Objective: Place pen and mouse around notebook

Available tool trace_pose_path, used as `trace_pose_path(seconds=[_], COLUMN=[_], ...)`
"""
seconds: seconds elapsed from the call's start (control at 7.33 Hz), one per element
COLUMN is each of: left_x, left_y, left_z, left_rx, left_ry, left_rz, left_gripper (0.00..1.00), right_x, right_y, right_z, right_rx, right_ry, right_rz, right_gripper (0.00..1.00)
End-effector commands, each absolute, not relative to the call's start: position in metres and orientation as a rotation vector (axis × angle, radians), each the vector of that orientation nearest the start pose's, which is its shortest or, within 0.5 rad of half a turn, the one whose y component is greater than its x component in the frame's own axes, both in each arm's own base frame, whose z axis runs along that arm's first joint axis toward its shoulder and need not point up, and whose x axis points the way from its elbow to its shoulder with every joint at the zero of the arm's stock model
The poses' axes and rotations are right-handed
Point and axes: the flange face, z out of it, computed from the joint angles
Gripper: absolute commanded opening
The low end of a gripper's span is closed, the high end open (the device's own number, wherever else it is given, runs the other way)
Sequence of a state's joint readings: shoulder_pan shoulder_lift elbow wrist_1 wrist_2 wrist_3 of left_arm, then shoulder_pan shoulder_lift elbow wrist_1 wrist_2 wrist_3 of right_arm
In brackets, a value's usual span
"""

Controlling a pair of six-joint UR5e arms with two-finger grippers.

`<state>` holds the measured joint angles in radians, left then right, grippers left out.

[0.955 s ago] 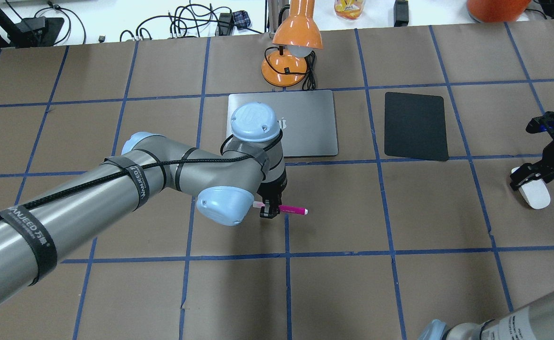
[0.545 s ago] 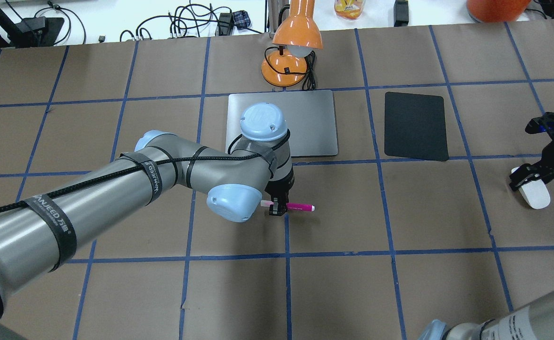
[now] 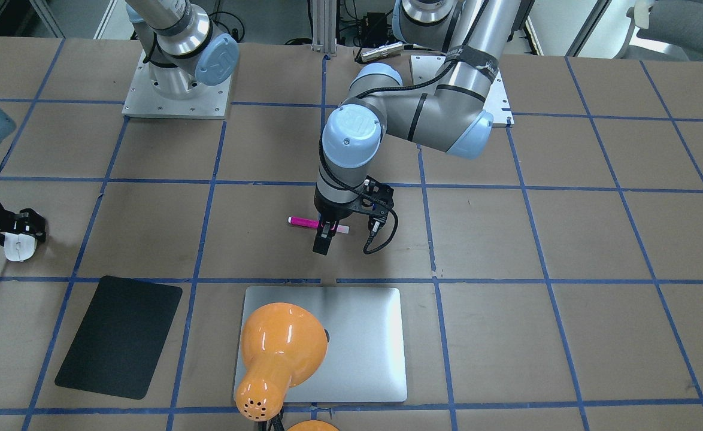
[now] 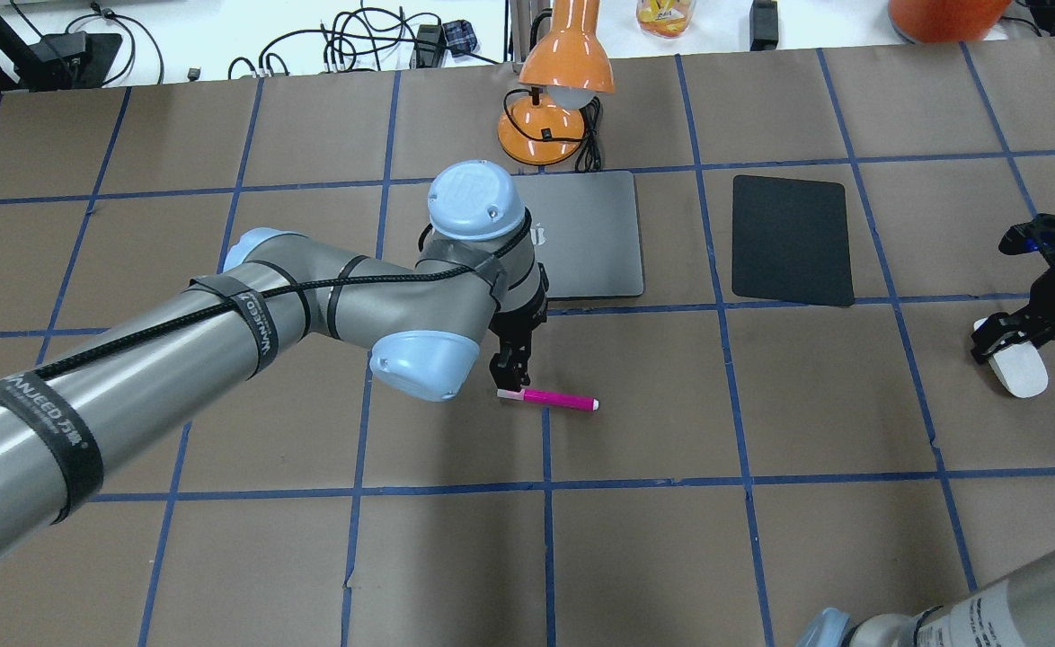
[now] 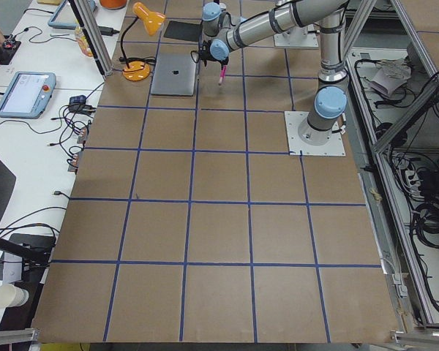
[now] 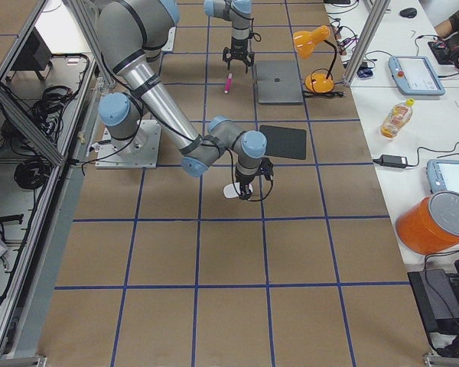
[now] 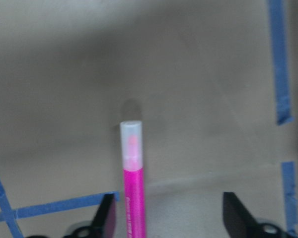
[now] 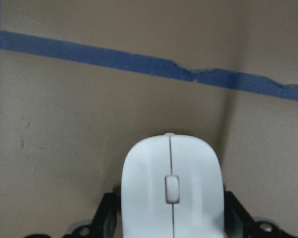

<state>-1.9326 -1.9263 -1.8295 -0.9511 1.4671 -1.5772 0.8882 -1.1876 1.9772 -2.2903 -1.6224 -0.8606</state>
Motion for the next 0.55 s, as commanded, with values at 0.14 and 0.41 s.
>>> trace_pose_path(seconds=[0.14,0.41], left_x=[-0.286,-0.246], left_y=[-0.473,-0.462], left_z=[0.336,0.386], left_rx=[-1.017,-0.405], left_ry=[2.964,3.099], left_rz=[0.177,0.276], left_gripper=[1.0,1.0], right_x=[-0.235,-0.234], right_y=[-0.49,-0.503], right_z=[0.179,0.2], right_rx=[-0.28,-0.153], right_ry=[3.132,3.164], right_rz=[0.136,0.083], right_gripper=[0.37,0.39])
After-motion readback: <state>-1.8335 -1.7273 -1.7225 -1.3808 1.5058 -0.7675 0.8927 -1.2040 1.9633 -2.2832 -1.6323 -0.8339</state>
